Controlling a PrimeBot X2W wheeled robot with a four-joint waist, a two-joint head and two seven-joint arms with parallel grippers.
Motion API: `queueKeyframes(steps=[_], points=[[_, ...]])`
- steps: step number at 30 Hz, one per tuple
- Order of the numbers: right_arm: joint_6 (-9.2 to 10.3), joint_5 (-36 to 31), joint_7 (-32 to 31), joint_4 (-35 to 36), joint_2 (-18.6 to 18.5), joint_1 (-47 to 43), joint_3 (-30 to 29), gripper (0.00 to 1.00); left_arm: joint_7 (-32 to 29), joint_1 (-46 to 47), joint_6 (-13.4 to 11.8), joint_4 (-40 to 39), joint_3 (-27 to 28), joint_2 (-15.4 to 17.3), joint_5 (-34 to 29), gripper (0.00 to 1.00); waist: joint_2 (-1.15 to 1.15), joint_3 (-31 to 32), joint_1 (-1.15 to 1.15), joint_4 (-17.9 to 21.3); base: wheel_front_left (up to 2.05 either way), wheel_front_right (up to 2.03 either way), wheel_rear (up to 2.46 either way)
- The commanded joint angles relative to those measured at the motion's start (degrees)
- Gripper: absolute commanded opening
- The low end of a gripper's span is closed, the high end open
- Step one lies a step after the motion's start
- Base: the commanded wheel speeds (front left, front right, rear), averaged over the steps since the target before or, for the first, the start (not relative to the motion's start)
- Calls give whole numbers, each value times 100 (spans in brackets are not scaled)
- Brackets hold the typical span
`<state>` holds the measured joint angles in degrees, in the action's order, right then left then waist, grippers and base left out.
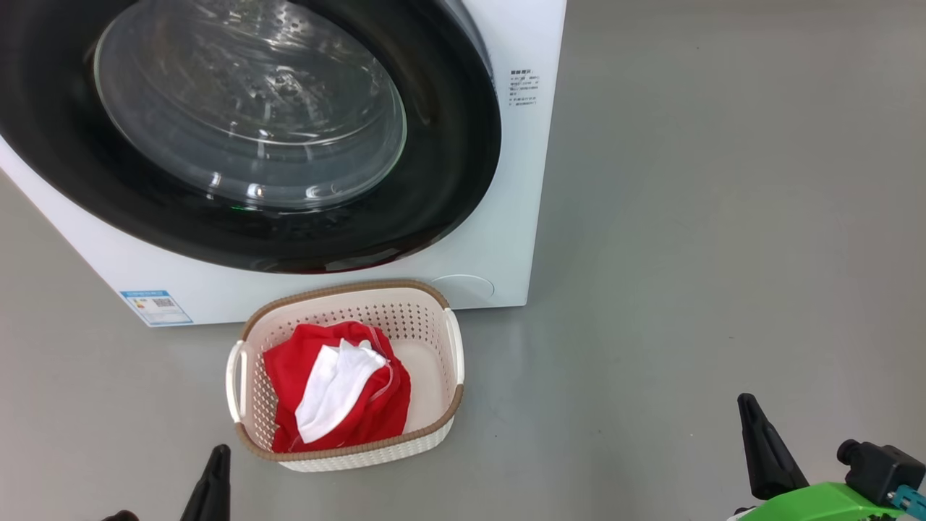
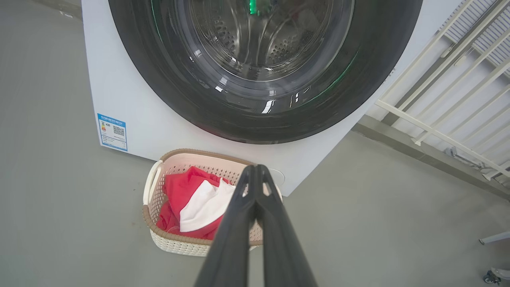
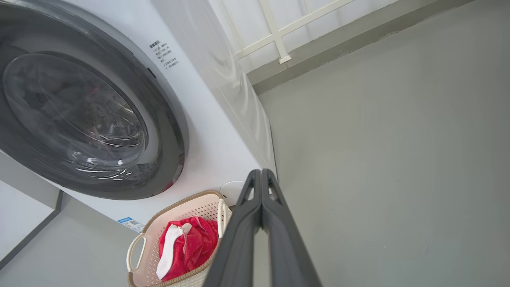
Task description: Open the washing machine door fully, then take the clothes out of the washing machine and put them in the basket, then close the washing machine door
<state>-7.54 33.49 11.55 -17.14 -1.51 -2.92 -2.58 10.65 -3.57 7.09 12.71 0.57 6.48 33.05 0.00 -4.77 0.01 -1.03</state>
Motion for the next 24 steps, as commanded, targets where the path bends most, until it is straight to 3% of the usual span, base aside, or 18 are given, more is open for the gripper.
queueKeyframes(steps=[1,24], points=[[1,241,-34,152,-95,211,23,0,-33,193,8,-105,94,64,202,0,0,11,-1,3,0,0,0],[2,1548,-368,192,-156,360,2,0,-375,362,15,-56,167,-3,1499,0,0,110,-1,25,0,0,0]])
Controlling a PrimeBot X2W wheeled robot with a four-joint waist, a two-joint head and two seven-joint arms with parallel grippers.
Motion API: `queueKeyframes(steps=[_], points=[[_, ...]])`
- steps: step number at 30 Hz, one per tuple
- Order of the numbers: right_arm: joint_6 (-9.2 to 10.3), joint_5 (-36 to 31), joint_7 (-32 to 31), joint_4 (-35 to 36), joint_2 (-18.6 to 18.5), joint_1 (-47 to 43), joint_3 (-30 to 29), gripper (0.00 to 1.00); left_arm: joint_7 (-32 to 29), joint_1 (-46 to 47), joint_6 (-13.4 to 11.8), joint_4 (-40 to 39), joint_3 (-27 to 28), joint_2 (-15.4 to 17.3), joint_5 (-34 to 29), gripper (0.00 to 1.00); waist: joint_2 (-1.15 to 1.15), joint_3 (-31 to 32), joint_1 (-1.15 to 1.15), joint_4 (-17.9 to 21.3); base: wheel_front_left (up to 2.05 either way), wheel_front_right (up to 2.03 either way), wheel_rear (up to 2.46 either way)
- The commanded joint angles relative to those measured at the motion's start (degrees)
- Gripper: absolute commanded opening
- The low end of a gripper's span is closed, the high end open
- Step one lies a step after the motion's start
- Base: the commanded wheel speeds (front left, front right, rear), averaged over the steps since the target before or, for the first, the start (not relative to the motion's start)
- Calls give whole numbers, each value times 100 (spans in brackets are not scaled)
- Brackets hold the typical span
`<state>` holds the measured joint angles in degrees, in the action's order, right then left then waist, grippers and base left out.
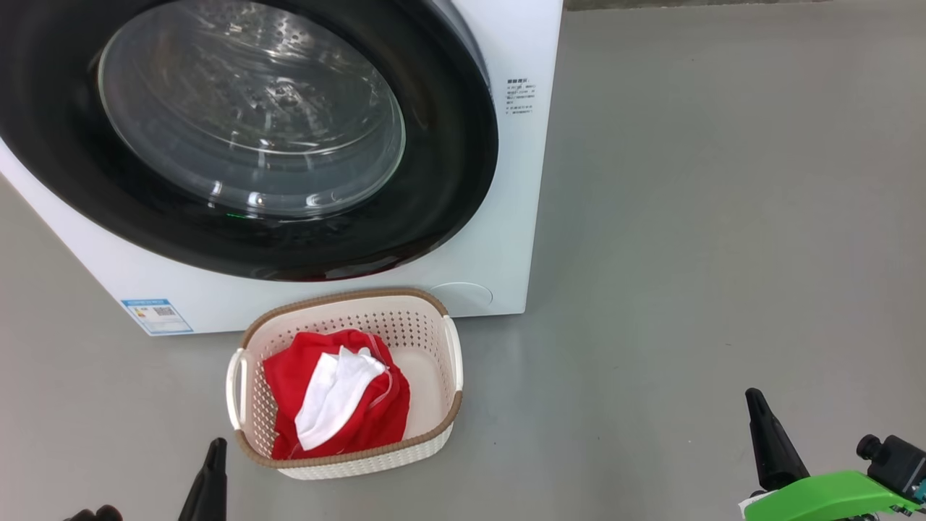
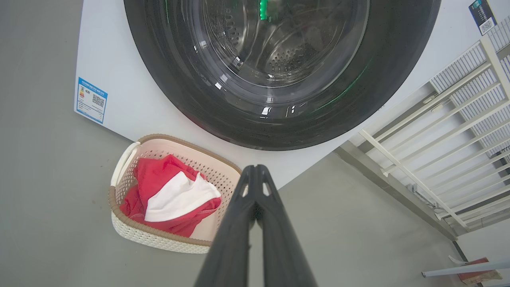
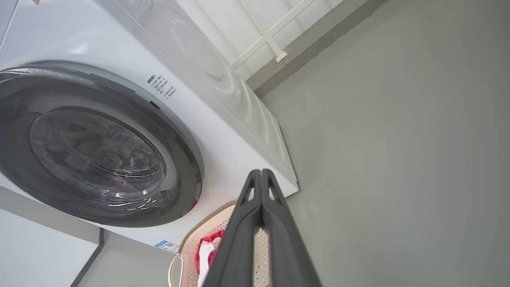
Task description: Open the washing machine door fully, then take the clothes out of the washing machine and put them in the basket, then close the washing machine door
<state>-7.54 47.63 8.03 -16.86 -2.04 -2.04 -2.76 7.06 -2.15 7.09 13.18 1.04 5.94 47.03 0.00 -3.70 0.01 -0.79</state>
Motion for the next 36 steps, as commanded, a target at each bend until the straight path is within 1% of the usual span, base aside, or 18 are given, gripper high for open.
queueKeyframes(steps=[1,36], points=[[2,193,-32,165,-106,279,19,0,-32,228,15,-101,124,48,160,0,0,7,-1,2,0,0,0],[4,2167,-588,223,-164,512,-63,0,-583,493,26,-19,266,-76,2136,0,0,161,-1,36,0,0,0]])
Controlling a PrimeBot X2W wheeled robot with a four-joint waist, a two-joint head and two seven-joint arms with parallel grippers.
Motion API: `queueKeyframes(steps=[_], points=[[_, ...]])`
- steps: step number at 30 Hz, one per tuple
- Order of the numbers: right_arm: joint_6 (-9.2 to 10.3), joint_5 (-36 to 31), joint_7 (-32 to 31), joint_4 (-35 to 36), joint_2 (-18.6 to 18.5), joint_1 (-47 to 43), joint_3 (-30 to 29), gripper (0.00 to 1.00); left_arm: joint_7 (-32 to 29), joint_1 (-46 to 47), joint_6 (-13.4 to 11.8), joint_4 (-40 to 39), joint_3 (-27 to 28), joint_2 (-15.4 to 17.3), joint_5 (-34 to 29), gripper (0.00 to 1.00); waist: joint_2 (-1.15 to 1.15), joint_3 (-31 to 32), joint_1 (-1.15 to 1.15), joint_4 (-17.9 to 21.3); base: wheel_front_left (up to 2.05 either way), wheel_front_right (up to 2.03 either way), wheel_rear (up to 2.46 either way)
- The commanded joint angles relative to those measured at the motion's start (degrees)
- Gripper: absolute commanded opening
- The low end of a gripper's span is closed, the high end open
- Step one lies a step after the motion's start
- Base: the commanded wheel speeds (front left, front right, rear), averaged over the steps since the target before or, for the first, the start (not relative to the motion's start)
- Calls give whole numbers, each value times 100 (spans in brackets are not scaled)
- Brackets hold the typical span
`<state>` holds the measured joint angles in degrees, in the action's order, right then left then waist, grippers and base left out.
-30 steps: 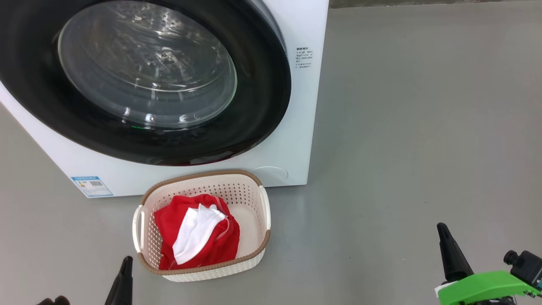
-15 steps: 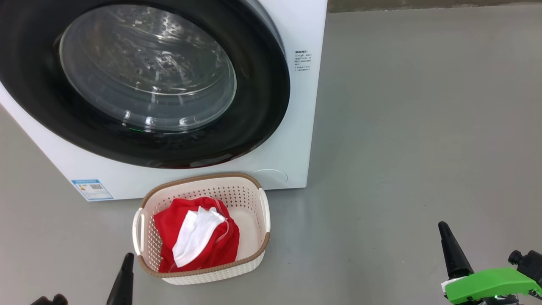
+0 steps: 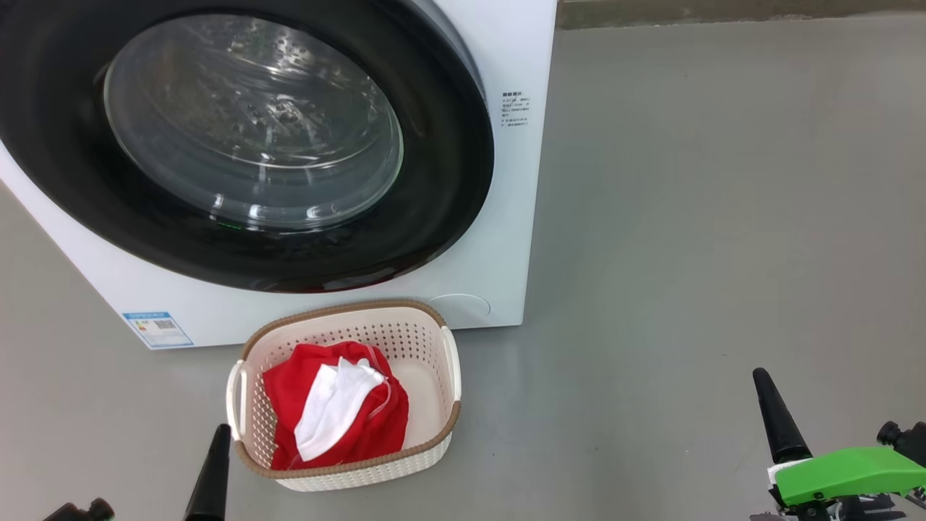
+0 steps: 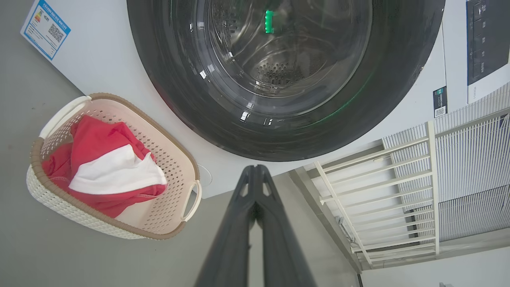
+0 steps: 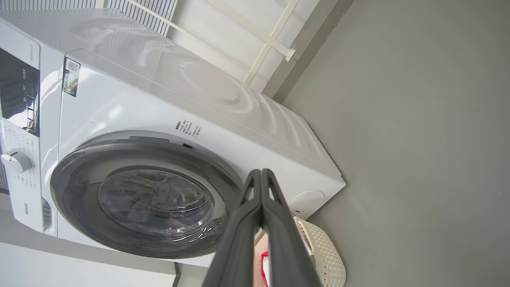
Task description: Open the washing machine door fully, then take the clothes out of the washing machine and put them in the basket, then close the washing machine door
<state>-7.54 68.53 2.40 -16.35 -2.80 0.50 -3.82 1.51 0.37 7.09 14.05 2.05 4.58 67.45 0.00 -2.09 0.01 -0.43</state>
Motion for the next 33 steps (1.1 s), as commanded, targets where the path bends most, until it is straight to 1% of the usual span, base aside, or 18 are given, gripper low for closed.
queueKeyframes(steps=[1,33], points=[[4,135,-43,174,-89,266,40,0,-45,250,26,-103,170,57,152,0,0,5,0,1,0,0,0],[5,2024,-612,229,-120,495,-75,0,-597,510,37,-22,328,-77,2055,0,0,153,0,34,0,0,0]])
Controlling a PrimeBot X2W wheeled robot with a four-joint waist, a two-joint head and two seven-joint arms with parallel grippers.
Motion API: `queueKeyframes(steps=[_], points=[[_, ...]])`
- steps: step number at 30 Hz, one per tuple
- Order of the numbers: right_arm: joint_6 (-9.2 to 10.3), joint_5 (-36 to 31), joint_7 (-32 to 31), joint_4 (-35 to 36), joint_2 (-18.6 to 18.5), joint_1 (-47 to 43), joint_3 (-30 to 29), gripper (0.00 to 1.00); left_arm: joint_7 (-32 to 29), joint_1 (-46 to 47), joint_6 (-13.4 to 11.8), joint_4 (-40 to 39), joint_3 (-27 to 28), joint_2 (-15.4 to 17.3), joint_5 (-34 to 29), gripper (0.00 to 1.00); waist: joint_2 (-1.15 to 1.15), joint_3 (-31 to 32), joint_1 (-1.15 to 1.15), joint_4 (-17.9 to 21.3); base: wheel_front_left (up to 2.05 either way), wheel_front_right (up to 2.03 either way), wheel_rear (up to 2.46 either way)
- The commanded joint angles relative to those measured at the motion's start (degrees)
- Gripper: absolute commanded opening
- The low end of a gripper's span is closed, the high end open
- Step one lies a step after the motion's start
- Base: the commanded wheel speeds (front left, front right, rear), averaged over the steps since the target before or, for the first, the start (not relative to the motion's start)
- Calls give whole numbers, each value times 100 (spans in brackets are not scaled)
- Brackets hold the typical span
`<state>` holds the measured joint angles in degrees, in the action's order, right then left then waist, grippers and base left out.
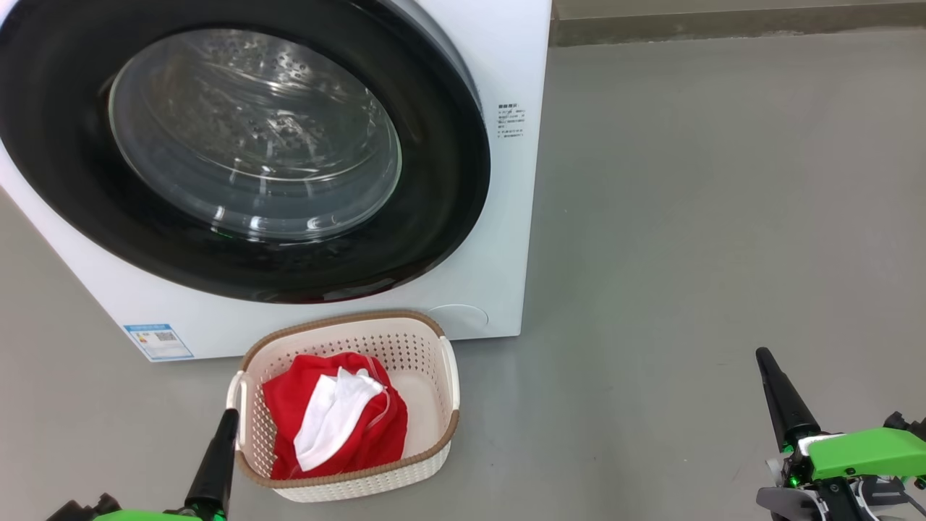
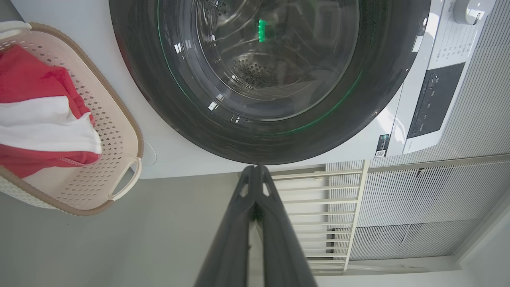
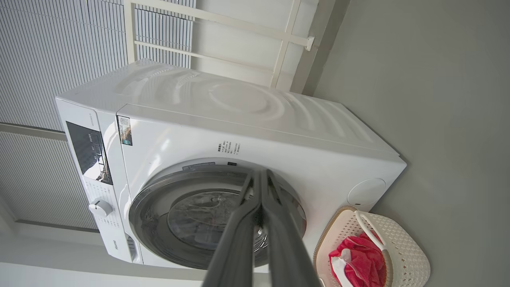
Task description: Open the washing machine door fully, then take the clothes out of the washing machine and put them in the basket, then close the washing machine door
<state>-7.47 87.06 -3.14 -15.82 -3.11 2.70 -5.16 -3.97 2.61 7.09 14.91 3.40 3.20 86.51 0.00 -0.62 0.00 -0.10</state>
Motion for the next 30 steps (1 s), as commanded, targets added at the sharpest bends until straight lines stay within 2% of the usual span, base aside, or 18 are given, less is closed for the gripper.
queueKeyframes(steps=[1,10,30], points=[[-3,227,-75,176,-89,282,55,0,-65,293,37,-107,198,56,207,0,0,11,0,2,0,0,0],[-2,645,-205,188,-93,334,25,0,-190,351,40,-89,235,25,629,0,0,44,0,10,0,0,0],[-2,613,-235,186,-67,337,-12,0,-206,353,40,-88,255,11,612,0,0,44,0,10,0,0,0]])
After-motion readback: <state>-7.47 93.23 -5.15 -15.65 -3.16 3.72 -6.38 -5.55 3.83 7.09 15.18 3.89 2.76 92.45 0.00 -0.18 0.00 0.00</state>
